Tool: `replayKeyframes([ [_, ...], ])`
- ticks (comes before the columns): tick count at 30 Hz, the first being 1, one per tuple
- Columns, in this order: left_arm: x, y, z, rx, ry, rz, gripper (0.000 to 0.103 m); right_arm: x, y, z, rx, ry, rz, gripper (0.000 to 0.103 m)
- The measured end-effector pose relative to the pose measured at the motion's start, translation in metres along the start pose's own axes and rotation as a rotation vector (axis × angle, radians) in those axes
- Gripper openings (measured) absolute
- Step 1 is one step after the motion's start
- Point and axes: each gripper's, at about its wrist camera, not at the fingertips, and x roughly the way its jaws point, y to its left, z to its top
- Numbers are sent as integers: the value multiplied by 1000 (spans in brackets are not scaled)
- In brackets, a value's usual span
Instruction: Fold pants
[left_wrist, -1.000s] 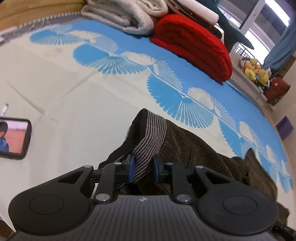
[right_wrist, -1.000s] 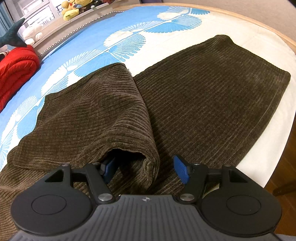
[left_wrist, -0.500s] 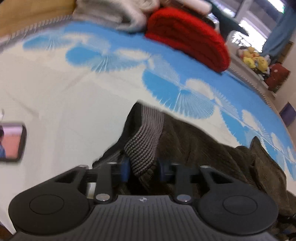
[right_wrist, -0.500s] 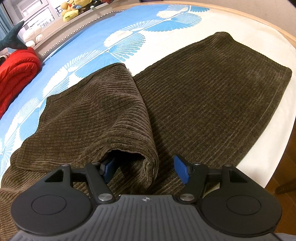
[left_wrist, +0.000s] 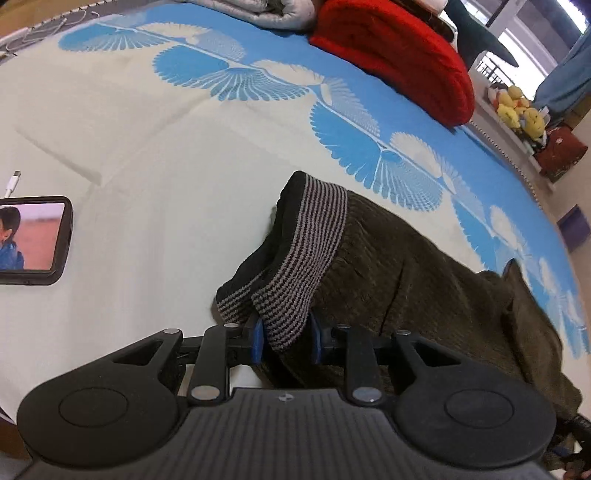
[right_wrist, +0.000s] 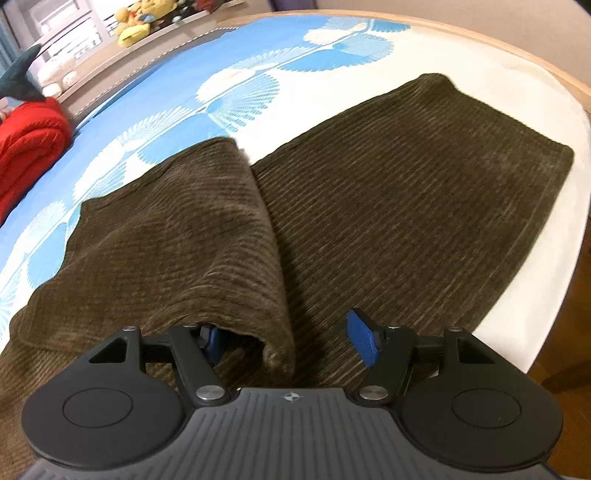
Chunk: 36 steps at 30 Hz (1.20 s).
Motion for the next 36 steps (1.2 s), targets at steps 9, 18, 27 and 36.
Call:
replayKeyframes([
  [9, 5, -9, 1, 49, -13, 48, 34, -22, 21, -4, -180, -175, -43, 82],
  [18, 8, -15, 1, 72, -22, 73, 37, -9, 2, 2, -79, -80, -76, 85],
  [27, 8, -10, 5, 41, 1, 61, 38, -5, -9, 6, -47, 42, 72, 85],
  [36, 12, -17, 7, 54, 3, 88, 44, -53, 35, 0, -348, -69, 127, 86],
])
